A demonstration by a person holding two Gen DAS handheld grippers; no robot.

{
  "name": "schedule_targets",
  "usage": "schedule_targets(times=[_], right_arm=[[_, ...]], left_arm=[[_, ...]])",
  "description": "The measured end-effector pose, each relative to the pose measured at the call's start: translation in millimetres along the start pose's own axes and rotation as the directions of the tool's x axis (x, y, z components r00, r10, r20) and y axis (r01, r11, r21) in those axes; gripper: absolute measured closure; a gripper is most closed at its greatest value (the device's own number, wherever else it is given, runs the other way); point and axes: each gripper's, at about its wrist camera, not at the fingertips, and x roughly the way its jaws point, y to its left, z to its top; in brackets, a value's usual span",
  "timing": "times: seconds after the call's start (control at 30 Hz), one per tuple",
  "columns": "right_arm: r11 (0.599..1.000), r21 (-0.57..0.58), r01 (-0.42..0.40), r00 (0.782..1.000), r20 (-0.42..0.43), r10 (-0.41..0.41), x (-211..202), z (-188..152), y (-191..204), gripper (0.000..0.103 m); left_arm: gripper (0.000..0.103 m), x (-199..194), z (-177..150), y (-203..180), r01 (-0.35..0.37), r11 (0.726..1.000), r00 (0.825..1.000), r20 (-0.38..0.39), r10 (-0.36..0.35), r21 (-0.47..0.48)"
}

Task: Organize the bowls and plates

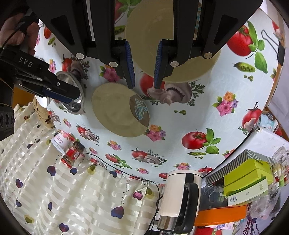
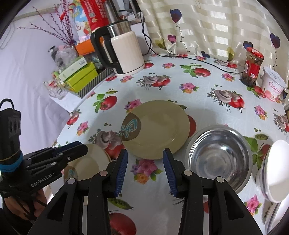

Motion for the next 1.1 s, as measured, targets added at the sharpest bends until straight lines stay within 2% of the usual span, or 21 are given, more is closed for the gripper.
schedule_targets(times=[0.53, 0.7, 1.1], right_arm=[[1.000, 0.009, 0.013, 0.999, -0.037, -0.012, 29.1, 35.2, -30.4, 0.063], [1.000, 0.022, 0.014, 0.998, -0.062, -0.013, 43.5, 43.1, -41.1, 0.063], [0.999, 0.034, 0.021, 0.991, -0.137, -0.016, 79.8, 57.6, -63.5, 0.064]], left_arm=[[0.081, 35.2, 22.5, 0.5, 0.026, 0.999, 0.999, -0.041, -0.027, -0.024], [0.081, 48.7, 28.4, 2.0, 0.008, 0.999, 0.998, -0.059, -0.010, -0.033], [0.081, 77.0, 35.7, 9.4, 0.012, 0.996, 0.994, -0.108, -0.021, -0.086]])
